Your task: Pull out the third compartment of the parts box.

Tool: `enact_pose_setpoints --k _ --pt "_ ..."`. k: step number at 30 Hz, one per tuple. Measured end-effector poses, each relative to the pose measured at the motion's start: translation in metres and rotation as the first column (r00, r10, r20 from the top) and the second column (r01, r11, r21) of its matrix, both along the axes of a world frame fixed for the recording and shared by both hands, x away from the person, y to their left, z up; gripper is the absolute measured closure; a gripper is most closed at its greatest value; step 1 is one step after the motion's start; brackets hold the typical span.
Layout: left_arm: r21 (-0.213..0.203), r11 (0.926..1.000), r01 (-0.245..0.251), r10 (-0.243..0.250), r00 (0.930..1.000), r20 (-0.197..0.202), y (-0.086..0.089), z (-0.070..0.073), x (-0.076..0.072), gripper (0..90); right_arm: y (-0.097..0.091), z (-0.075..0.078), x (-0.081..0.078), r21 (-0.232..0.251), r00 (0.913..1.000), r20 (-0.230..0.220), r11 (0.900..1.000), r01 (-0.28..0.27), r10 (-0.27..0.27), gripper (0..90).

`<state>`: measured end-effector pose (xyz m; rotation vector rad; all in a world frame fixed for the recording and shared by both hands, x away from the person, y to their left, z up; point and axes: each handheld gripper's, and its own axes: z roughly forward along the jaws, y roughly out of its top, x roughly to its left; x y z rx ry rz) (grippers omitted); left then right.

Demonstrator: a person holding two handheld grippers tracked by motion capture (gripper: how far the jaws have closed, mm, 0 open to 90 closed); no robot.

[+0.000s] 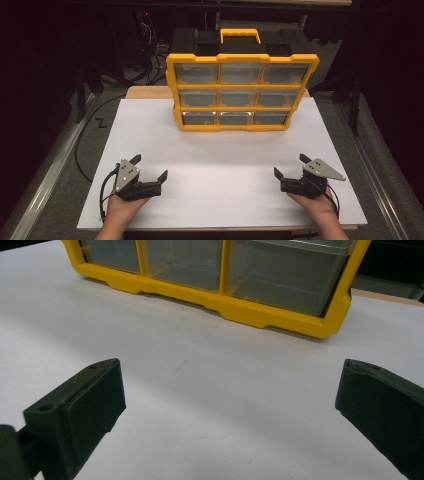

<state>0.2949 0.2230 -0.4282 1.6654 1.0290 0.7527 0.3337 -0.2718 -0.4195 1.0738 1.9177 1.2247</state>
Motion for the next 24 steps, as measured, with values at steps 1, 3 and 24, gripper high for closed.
enact_pose_setpoints --k 1,3,24 --pt "0.0 1.0 -0.004 0.004 1.0 -0.003 0.0 0.0 0.0 0.6 0.0 0.0 0.0 -0.001 1.0 0.002 1.0 0.0 0.0 1.0" --pt "0.0 1.0 -0.007 0.007 1.0 0.005 0.001 0.0 0.0 0.6 0.0 0.0 0.001 -0.005 1.0 0.008 1.0 0.0 0.0 1.0" --pt "-0.019 0.9992 -0.035 0.035 0.9994 -0.006 0.004 0.0 0.0 0.6 0.01 0.001 0.038 -0.021 0.9968 0.032 0.997 0.074 -0.073 1.0"
